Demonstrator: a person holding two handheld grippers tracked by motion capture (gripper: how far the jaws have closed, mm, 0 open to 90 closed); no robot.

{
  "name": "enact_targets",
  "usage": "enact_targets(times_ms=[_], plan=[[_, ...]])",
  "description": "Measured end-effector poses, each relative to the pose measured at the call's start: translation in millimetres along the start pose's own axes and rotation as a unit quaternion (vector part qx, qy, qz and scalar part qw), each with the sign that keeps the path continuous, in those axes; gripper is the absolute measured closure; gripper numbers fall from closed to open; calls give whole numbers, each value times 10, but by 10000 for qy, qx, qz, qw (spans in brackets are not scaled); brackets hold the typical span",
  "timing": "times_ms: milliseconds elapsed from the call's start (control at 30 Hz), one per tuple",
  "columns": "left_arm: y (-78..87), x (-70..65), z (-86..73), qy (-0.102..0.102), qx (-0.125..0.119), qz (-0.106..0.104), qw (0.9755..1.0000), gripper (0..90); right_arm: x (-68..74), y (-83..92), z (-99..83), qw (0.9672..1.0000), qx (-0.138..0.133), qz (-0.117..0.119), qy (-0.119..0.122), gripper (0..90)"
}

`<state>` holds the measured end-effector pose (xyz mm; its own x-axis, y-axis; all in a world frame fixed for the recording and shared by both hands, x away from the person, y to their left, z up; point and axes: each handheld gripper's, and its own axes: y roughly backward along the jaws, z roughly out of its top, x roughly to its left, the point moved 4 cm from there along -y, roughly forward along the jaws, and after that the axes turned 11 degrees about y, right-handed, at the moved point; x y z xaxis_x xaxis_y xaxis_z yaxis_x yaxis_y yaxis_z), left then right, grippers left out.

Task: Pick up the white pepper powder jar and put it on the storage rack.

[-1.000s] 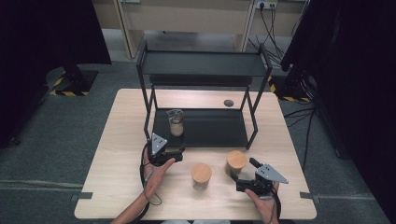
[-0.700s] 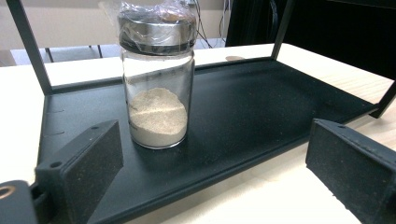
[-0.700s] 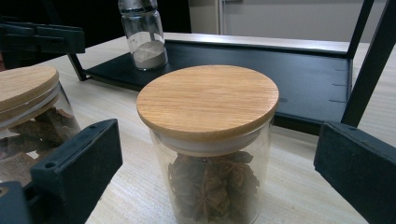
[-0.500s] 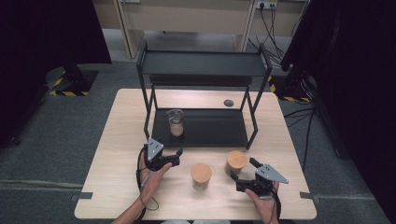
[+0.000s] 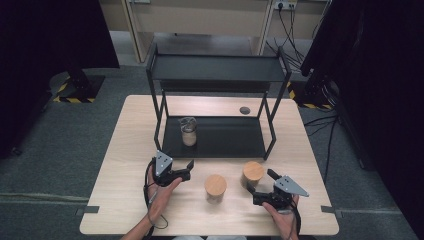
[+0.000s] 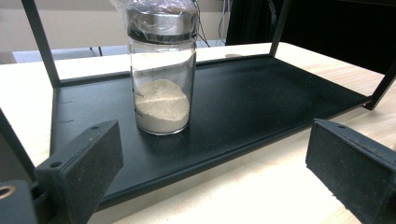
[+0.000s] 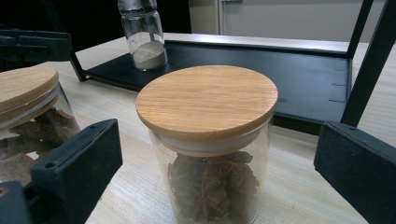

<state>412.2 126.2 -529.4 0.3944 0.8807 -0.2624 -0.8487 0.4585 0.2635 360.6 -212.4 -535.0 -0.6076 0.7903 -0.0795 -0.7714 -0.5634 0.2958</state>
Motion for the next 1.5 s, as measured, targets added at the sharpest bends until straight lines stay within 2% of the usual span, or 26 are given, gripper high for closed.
enact_targets(times_ms=[633, 1500], plan=[[145, -26, -53, -55, -41, -83, 9999, 35, -4, 0, 0, 10000, -5, -3, -14, 14], [371, -7, -132, -27, -90, -199, 9998, 35, -7, 0, -1, 10000, -10, -3, -30, 14]])
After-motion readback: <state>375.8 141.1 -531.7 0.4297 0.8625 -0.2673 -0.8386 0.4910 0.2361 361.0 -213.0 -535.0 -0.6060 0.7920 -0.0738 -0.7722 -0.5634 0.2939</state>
